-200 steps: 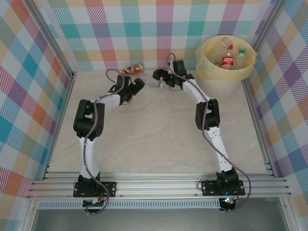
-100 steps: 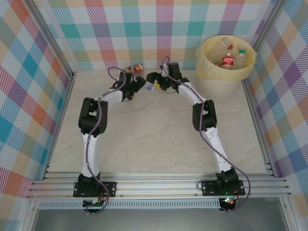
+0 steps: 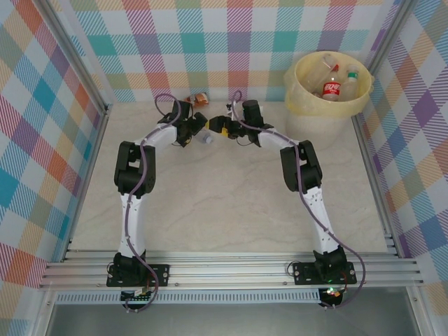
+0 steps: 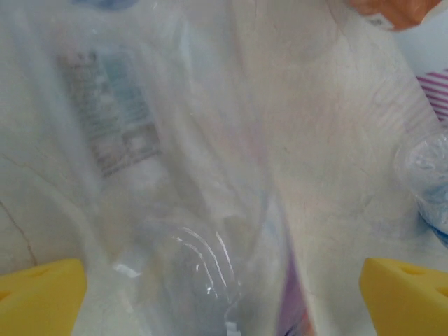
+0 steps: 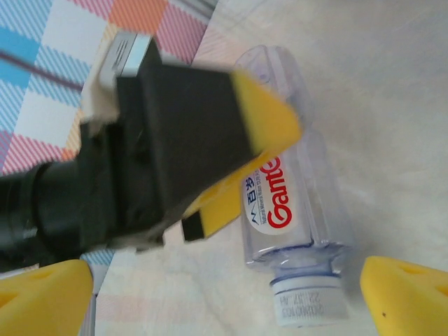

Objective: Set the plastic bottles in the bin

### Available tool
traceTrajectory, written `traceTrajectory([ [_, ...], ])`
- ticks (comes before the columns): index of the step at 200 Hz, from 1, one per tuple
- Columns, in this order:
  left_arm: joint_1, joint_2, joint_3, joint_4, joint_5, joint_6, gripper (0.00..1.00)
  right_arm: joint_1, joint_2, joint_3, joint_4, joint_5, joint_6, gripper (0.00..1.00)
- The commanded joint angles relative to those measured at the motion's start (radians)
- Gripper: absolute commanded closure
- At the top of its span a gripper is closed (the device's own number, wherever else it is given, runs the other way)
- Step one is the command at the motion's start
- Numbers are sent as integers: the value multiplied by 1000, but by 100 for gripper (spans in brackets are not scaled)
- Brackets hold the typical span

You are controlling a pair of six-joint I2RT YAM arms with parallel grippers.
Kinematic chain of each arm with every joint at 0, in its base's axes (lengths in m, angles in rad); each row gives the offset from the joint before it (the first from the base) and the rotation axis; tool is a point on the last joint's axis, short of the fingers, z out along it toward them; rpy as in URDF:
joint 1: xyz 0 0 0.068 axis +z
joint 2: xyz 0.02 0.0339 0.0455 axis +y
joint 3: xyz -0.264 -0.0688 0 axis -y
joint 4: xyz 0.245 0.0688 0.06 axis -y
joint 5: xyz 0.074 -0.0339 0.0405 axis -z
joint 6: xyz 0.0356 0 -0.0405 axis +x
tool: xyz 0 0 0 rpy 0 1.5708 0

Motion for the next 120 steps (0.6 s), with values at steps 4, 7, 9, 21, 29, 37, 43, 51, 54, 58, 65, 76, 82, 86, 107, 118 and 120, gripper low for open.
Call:
traceTrajectory([
  [4, 7, 41, 72, -110, -51, 14, 0, 19, -101, -69, 104, -12, -60, 1],
  [7, 7, 44, 75, -117, -54, 13, 0, 19, -107, -79, 110, -5, -64, 1],
  [9, 7, 43, 76, -122, -57, 14, 0, 19, -113, -86, 114, -1, -65, 1],
  [21, 7, 42, 73, -148, -73, 18, 1, 17, -144, -125, 142, 25, -71, 1],
  [29, 7, 41, 73, -173, -88, 23, 2, 14, -162, -148, 157, 42, -70, 1],
  [37, 7, 39, 73, -196, -103, 26, 3, 13, -181, -170, 169, 59, -73, 1],
  [43, 7, 38, 72, -210, -115, 28, 4, 11, -194, -186, 180, 73, -76, 1],
  [51, 7, 35, 67, -223, -125, 37, 5, 9, -214, -210, 197, 88, -77, 0],
  [54, 7, 35, 66, -226, -129, 41, 5, 9, -222, -219, 204, 94, -77, 0],
  [58, 7, 36, 66, -230, -131, 44, 5, 8, -230, -230, 212, 100, -78, 0],
  [65, 7, 35, 66, -237, -135, 52, 7, 7, -246, -249, 222, 116, -81, 0],
  [76, 7, 38, 66, -239, -131, 65, 10, 5, -271, -273, 231, 135, -86, 0],
  [82, 7, 37, 65, -242, -126, 69, 11, 5, -284, -285, 232, 141, -91, 0],
  [86, 7, 36, 66, -243, -122, 74, 12, 5, -294, -292, 231, 147, -93, 0],
  [107, 0, 20, 47, -244, -103, 84, 11, 3, -339, -335, 232, 180, -112, 0],
  [118, -7, 1, 24, -243, -102, 87, 10, 1, -360, -357, 231, 198, -122, 0],
  [120, -9, -3, 20, -244, -105, 88, 10, 0, -364, -362, 231, 201, -124, 0],
])
